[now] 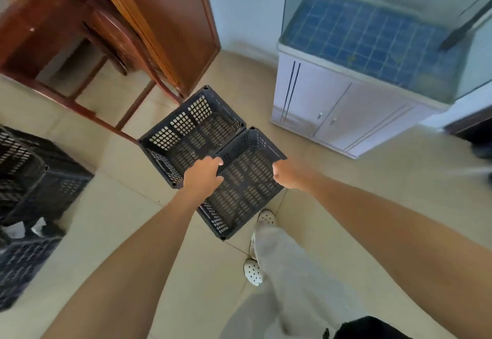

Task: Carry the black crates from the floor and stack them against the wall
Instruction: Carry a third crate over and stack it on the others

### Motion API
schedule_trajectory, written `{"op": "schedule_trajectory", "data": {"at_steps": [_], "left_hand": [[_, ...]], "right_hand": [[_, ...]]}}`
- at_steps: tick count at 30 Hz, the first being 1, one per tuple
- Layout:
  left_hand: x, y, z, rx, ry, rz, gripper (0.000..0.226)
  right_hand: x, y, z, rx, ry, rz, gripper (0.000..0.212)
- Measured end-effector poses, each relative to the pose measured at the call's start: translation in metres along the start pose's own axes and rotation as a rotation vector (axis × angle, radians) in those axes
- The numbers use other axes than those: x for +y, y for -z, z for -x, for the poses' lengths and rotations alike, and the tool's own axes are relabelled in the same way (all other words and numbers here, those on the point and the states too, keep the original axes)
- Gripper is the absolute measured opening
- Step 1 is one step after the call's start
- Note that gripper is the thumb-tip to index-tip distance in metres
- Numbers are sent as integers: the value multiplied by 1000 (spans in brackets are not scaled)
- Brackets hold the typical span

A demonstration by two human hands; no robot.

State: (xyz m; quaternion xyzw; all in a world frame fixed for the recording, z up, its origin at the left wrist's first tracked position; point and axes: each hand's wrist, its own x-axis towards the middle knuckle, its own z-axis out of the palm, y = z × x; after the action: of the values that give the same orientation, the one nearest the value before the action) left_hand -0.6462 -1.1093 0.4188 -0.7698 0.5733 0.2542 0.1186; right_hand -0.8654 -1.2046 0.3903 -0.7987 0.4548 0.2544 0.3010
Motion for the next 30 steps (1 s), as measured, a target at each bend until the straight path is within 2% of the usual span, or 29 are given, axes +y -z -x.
{"op": "schedule_trajectory", "data": {"at_steps": [4, 12, 18, 24, 30], "left_hand": [[-12, 4, -37, -62, -81, -34, 44], [-50, 18, -102, -141, -228, -155, 53], [-72, 9, -149, -160, -401, -170, 61], [-110, -35, -181, -246, -443, -208, 70], [-138, -105, -199, -328, -514, -339, 78]], "right_hand": [[-7, 1, -22, -4, -88, -54, 12], [-32, -8, -52, -37, -242, -165, 29], [-43, -44, -60, -3, -469, -327, 21], [-74, -112, -67, 38, -645, -489, 32], [-83, -175, -81, 13, -745, -527, 31]]}}
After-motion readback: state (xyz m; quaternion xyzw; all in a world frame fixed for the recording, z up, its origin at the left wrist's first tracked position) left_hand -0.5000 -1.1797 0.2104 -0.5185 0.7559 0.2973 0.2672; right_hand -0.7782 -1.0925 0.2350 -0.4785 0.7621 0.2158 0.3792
